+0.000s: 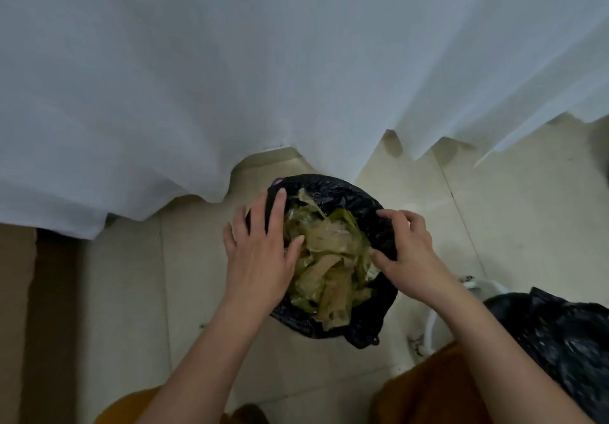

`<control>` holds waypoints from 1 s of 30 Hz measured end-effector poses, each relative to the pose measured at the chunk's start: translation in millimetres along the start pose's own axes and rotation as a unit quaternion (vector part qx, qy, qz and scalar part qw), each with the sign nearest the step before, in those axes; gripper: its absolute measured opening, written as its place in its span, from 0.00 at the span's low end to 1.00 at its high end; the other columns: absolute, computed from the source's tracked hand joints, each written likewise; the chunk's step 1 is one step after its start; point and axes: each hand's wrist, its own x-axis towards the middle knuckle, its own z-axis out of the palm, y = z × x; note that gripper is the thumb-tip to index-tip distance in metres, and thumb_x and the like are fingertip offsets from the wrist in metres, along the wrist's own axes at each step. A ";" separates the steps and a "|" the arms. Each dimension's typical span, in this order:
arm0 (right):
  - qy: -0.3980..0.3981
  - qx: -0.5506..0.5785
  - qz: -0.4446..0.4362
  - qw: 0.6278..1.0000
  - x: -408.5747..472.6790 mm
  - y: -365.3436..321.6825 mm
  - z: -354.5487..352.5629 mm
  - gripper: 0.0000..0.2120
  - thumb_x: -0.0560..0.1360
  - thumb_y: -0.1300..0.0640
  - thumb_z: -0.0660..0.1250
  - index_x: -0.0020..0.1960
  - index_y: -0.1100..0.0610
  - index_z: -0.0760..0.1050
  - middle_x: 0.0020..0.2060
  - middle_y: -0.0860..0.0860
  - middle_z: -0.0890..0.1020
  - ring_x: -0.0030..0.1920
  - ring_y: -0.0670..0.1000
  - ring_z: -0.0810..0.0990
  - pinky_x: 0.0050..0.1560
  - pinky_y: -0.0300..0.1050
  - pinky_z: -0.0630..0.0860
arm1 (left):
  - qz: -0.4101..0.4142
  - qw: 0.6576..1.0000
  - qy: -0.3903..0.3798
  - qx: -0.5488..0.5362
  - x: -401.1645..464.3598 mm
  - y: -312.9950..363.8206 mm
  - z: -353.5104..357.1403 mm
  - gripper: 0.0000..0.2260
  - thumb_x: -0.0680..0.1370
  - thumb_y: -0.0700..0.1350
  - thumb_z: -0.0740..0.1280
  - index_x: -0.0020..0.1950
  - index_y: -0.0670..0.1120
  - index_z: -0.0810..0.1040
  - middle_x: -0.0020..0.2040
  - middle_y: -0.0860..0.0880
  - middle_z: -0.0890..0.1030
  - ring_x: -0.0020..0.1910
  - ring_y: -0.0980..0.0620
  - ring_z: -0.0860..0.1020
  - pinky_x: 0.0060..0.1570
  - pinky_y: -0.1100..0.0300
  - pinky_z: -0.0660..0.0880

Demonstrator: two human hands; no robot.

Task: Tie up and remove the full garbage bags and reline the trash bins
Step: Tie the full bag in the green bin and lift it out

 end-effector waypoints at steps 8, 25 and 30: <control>0.007 -0.058 -0.156 0.986 62.9 4.7 17.0 0.34 0.68 0.73 0.61 0.65 0.44 0.63 0.61 0.44 0.65 0.60 0.50 0.70 0.58 0.43 0.72 | 0.133 0.990 0.007 0.043 66.5 -26.5 42.2 0.32 0.81 0.59 0.53 0.75 0.61 0.33 0.77 0.57 0.40 0.75 0.41 0.53 0.70 0.45 0.62; -0.008 -0.039 0.006 0.999 78.8 -5.3 -4.2 0.23 0.80 0.49 0.62 0.72 0.56 0.63 0.59 0.56 0.78 0.57 0.56 0.77 0.51 0.43 0.72 | 0.031 0.993 0.000 -0.118 66.1 -31.1 19.7 0.31 0.79 0.53 0.63 0.78 0.53 0.53 0.73 0.45 0.61 0.68 0.45 0.69 0.64 0.51 0.70; -0.098 0.078 0.060 0.990 62.9 1.3 -23.8 0.08 0.79 0.55 0.63 0.56 0.58 0.74 0.47 0.56 0.80 0.43 0.57 0.84 0.41 0.54 0.83 | 0.007 0.996 -0.012 -0.084 65.5 -25.5 18.9 0.27 0.82 0.48 0.59 0.79 0.50 0.52 0.73 0.42 0.62 0.67 0.42 0.68 0.63 0.51 0.69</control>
